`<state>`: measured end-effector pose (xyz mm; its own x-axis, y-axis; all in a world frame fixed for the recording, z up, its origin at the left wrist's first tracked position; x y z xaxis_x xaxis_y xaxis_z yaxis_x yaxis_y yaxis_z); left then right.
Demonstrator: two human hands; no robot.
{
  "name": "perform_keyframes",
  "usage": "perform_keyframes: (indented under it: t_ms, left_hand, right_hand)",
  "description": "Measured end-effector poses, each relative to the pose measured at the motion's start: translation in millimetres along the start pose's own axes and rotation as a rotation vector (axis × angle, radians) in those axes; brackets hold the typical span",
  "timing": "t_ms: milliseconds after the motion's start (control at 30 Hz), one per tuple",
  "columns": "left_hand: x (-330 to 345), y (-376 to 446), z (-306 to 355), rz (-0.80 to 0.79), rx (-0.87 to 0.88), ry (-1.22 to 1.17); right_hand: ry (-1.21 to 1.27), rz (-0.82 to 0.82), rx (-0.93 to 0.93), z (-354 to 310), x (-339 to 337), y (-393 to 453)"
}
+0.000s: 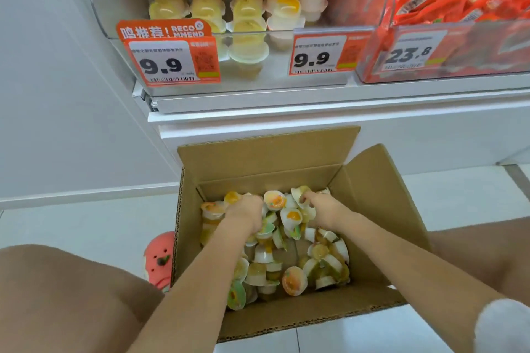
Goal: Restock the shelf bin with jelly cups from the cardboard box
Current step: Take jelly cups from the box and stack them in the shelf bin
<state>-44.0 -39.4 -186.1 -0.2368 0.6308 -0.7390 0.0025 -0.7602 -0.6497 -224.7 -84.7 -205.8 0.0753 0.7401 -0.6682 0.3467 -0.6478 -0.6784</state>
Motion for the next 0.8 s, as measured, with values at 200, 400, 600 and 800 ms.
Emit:
perform_keyframes:
  t_ms: [200, 400, 600, 800]
  left_hand:
    - [41, 46, 8, 0.137, -0.08, -0.263]
    - [68, 98, 23, 0.219, -0.123, -0.28]
    - [78, 107, 30, 0.357, -0.173, -0.292]
    - [73, 101, 32, 0.393, -0.108, -0.482]
  right_hand:
    - [0.195, 0.08, 0.134, 8, 42, 33]
    - [0.586, 0.232, 0.194, 11, 60, 50]
    - [0.673, 0.358, 0.315, -4, 73, 57]
    - [1.087, 0.387, 0.596, -17, 67, 59]
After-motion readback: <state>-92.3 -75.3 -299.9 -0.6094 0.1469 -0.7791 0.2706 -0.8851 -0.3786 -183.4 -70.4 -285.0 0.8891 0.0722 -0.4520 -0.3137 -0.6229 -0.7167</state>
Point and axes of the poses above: each hand's wrist, its own y-axis towards the middle knuckle, its own x-axis out of the palm, z = x × y, the point moved 1 cm from there along y, towards the middle knuckle, and after that the axes turned 3 degrees about -z, right-handed, at the moved point
